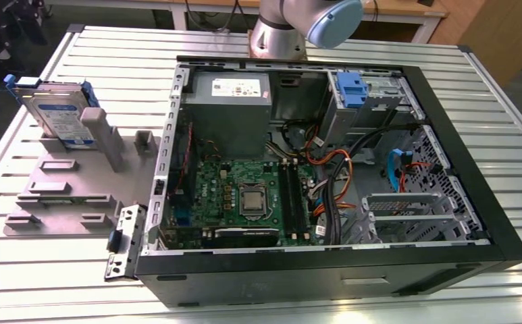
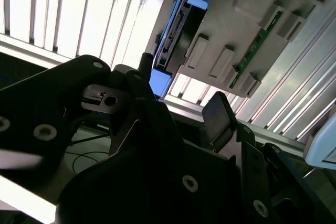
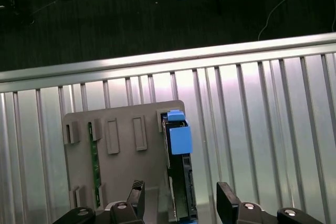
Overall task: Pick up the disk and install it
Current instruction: 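Pick up the disk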
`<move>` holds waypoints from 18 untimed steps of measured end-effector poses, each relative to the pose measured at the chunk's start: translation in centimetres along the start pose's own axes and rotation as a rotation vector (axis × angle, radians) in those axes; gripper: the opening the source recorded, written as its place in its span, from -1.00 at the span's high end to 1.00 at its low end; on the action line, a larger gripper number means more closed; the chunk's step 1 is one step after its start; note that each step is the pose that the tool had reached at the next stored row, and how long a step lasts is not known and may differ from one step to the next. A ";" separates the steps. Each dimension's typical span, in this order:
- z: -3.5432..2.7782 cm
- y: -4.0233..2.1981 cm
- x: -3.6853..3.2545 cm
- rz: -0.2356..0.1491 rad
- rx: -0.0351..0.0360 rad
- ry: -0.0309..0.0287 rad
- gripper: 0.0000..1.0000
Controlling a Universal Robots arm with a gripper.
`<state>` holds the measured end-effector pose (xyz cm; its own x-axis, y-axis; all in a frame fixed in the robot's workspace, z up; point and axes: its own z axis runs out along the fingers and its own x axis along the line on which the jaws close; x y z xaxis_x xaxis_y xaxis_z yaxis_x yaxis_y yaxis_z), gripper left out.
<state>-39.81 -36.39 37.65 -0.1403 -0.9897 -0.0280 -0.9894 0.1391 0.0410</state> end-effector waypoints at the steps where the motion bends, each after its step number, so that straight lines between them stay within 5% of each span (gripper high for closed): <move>1: 0.07 -0.01 0.00 0.000 0.0003 -0.0002 -0.29; 18: 2.25 -0.09 0.03 0.000 -0.0001 -0.0005 -0.29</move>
<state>-39.80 -36.36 35.40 -0.1403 -0.9897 -0.0285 -0.9894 0.1391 0.0411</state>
